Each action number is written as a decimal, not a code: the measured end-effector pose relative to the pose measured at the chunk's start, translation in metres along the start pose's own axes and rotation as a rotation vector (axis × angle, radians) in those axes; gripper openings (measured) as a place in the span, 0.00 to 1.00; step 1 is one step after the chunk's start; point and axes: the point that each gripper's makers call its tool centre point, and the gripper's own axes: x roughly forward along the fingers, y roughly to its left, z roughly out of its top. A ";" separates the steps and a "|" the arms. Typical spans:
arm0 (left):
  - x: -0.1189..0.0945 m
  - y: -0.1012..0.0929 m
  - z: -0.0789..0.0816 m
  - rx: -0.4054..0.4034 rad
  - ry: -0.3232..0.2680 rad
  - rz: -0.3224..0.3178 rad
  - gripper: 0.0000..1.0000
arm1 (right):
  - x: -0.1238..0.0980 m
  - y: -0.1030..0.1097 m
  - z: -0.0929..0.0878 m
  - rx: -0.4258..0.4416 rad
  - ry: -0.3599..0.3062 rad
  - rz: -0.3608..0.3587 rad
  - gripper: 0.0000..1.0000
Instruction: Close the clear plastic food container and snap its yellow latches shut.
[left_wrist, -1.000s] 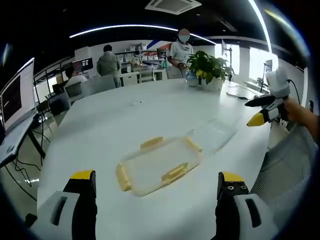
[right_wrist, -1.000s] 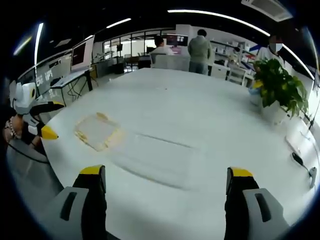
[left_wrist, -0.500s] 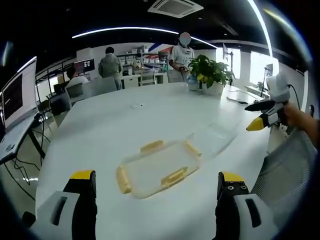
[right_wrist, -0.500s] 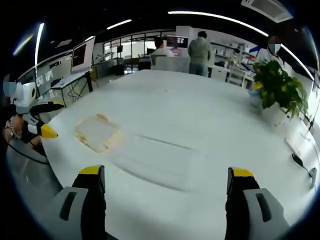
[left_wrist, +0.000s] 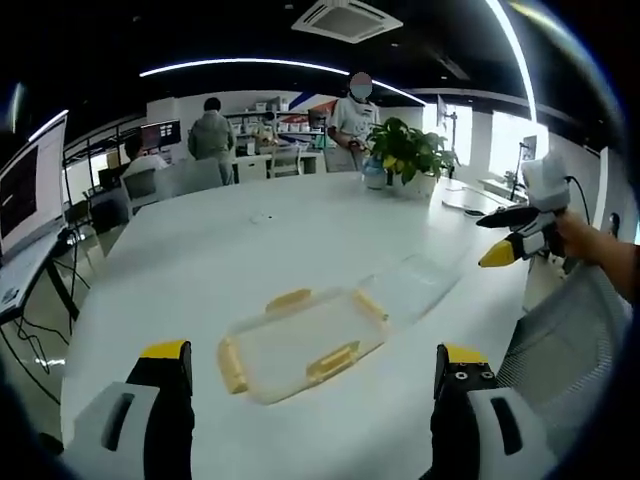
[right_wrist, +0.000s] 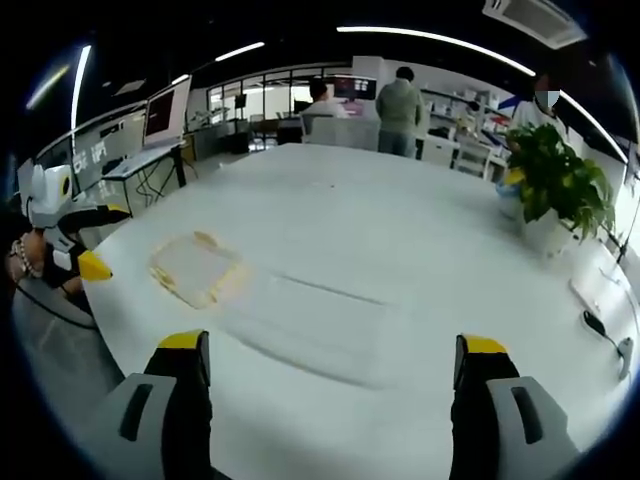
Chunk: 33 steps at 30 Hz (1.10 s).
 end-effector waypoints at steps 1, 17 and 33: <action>0.000 0.000 0.001 0.012 -0.004 0.003 0.99 | 0.000 0.000 0.000 0.003 0.001 0.000 0.99; -0.001 0.001 0.007 -0.058 -0.043 -0.022 0.99 | 0.000 0.003 0.007 -0.027 -0.020 0.009 0.94; -0.001 -0.009 0.020 -0.060 -0.100 -0.076 0.99 | -0.002 0.006 0.004 -0.033 -0.019 0.029 0.87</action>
